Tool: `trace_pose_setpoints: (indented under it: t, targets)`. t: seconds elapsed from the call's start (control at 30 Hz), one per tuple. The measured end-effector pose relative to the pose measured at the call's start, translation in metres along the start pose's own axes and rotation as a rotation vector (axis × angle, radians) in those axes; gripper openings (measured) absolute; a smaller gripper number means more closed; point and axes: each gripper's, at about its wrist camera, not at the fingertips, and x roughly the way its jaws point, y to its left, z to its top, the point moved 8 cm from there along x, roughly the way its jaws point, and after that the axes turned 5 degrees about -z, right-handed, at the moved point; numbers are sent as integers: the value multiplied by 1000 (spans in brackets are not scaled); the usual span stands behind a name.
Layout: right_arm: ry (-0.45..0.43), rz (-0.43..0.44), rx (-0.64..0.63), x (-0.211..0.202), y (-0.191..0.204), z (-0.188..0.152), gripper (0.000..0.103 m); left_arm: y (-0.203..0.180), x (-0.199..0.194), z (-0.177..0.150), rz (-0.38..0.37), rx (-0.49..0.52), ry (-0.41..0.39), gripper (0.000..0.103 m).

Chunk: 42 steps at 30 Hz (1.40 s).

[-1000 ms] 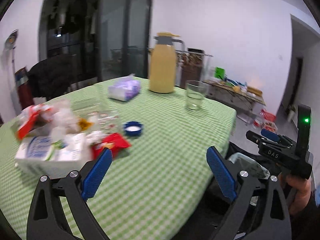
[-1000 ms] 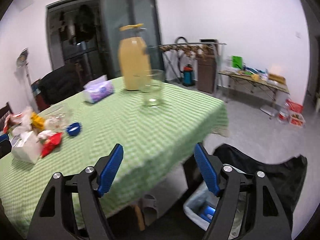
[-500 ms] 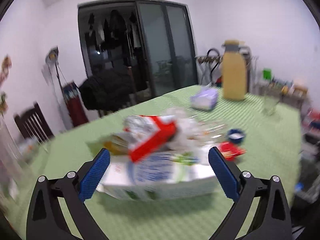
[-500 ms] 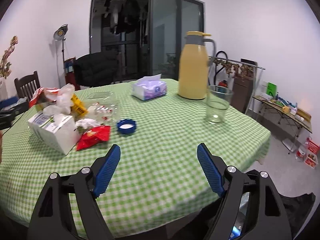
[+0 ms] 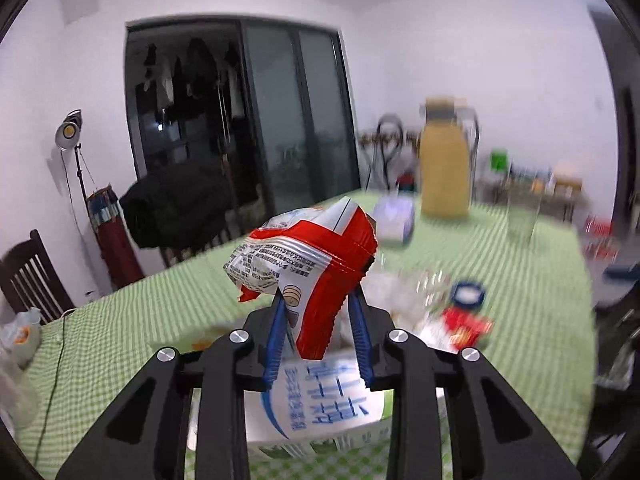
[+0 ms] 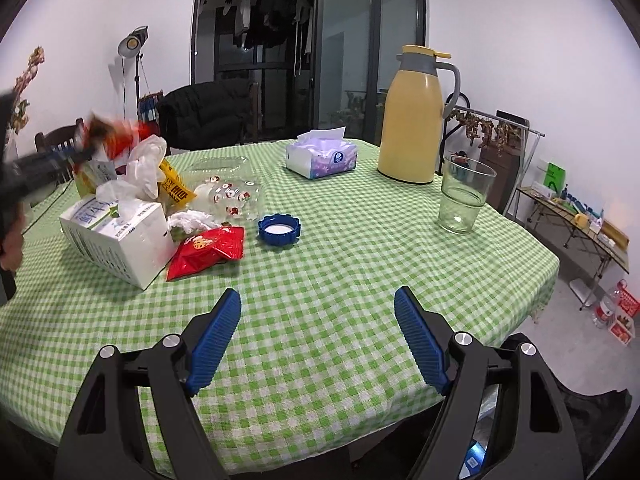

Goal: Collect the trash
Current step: 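Grasp the red snack bag with the left tool while the right tool grasps a plastic wrapper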

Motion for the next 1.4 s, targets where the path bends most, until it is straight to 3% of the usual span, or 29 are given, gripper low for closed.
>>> trace_pose_setpoints:
  t: [0.13, 0.3, 0.5, 0.67, 0.77, 0.83, 0.87, 1.07, 1.37, 1.4]
  targets:
    - [-13, 47, -24, 3, 22, 18, 76, 30, -31, 15, -33, -138, -137, 27]
    - [-71, 161, -75, 13, 78, 61, 76, 75, -50, 18, 25, -346, -279, 27]
    - [-90, 265, -161, 45, 156, 103, 72, 96, -47, 8, 52, -425, -266, 27]
    - [5, 300, -179, 88, 192, 111, 64, 99, -47, 5, 53, -452, -264, 27]
    - [69, 323, -173, 108, 202, 104, 40, 98, -49, 6, 53, -443, -266, 27]
    - [51, 316, -171, 106, 202, 105, 5, 98, -50, 6, 50, -439, -267, 27]
    - [21, 315, -161, 98, 198, 109, 3, 95, -50, 6, 45, -433, -262, 27]
    - [-101, 273, -104, 53, 152, 132, 1, 83, -43, 5, 27, -392, -246, 27]
    - [-158, 228, 4, 7, 65, 128, 1, 52, -31, 4, -40, -316, -211, 27]
    - [-164, 219, 20, 2, 53, 126, 1, 50, -25, 3, -48, -343, -173, 27]
